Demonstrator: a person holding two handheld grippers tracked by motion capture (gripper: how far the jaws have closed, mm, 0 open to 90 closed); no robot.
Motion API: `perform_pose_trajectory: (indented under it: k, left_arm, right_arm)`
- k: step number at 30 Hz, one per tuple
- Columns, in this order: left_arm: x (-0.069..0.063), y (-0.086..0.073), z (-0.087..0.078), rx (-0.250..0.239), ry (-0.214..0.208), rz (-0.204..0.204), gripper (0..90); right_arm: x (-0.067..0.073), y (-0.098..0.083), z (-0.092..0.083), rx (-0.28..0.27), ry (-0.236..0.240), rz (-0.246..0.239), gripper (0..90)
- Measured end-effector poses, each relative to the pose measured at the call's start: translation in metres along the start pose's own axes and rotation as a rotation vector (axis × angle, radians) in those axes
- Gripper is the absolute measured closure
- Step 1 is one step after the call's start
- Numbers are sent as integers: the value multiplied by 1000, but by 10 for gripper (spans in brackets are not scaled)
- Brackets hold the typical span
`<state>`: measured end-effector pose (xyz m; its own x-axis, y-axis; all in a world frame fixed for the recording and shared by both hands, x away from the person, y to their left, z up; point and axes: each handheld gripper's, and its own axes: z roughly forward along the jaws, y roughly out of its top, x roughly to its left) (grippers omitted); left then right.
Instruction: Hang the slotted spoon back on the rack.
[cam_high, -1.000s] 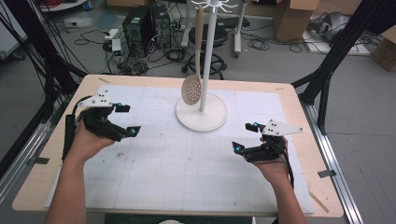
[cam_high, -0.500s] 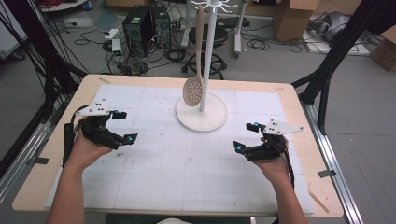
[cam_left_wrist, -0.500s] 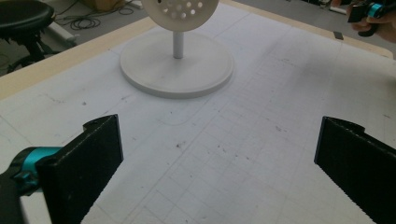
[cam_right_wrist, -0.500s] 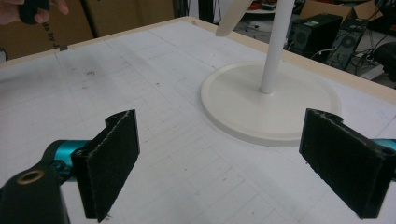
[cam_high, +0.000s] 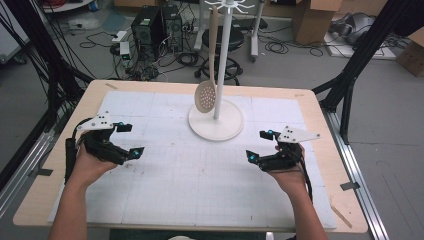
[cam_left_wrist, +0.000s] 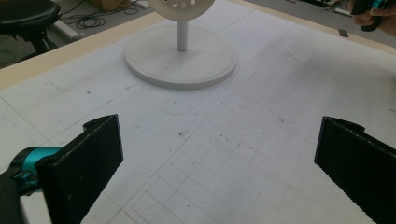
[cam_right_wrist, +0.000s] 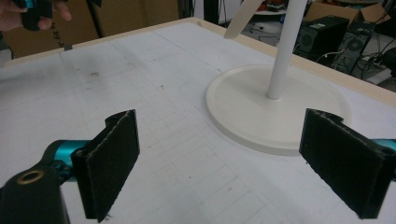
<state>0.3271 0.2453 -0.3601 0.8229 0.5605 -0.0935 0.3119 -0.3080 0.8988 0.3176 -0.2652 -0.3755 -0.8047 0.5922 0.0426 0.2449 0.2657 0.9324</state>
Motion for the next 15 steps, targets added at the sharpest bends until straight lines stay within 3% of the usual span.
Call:
perform_pose_trajectory:
  k: [15]
  left_arm:
    - [1,-2,5,4,-9,-3,17]
  right_arm:
    - [-1,-2,2,12,-1,4,106]
